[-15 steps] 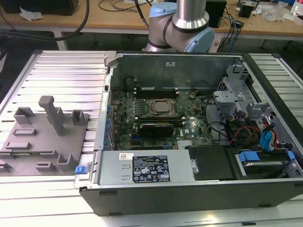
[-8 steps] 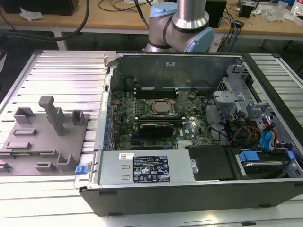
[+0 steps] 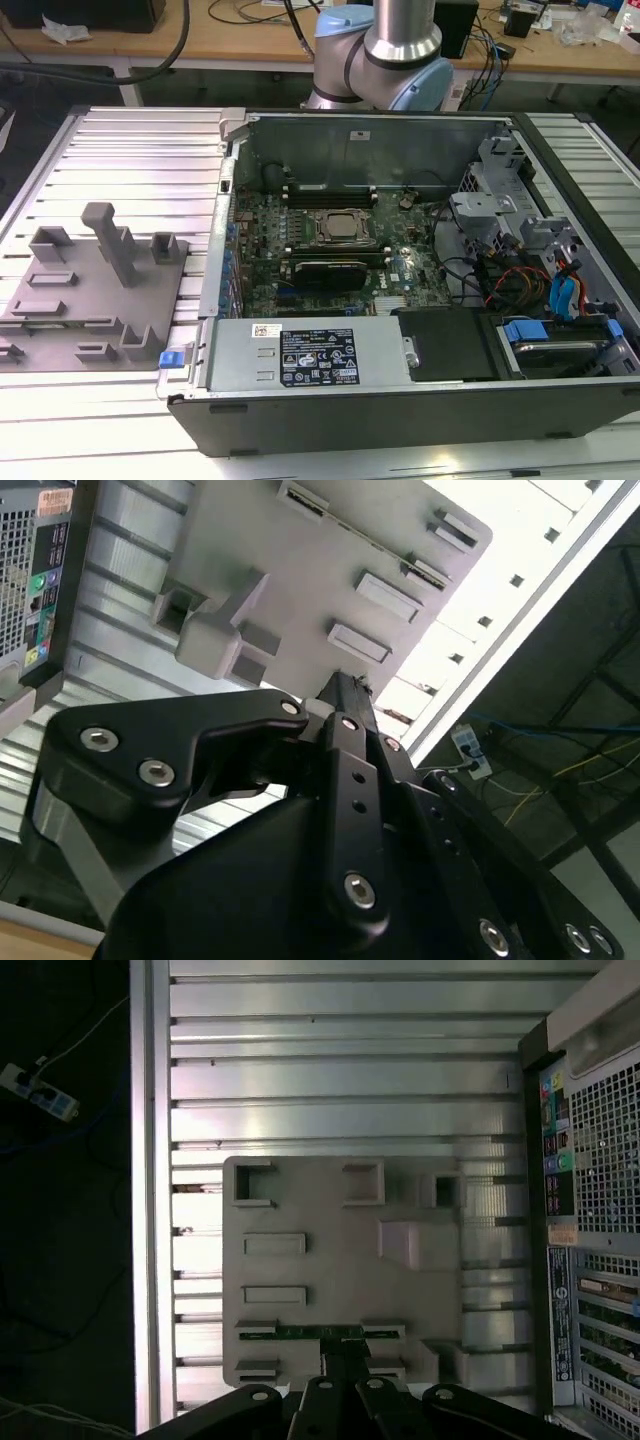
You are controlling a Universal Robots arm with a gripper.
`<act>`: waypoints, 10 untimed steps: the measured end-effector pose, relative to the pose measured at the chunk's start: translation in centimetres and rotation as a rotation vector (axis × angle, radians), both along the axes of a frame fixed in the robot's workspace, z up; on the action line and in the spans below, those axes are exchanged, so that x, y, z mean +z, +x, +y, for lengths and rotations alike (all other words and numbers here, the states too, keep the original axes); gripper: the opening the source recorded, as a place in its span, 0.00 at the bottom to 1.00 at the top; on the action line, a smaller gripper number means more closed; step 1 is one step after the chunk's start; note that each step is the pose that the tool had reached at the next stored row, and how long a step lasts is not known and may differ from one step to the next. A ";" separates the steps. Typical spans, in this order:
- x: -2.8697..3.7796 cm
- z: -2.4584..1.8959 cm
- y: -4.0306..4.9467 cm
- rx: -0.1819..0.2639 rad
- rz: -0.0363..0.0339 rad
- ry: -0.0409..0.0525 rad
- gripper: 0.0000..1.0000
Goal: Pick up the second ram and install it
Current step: 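Pick up the second ram and move it above second insertion slot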
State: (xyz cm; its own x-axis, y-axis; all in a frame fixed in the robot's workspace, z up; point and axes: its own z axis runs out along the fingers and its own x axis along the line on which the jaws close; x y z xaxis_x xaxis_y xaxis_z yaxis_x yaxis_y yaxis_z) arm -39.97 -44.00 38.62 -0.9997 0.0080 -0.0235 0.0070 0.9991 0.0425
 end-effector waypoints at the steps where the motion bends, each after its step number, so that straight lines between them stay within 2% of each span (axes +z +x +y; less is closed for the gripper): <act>1: -0.01 0.00 0.00 0.008 -0.0001 -0.0002 0.11; 6: 0.00 0.00 0.00 0.082 0.0000 -0.0012 0.11; 10: 0.00 0.00 0.00 0.166 -0.0001 -0.0012 0.11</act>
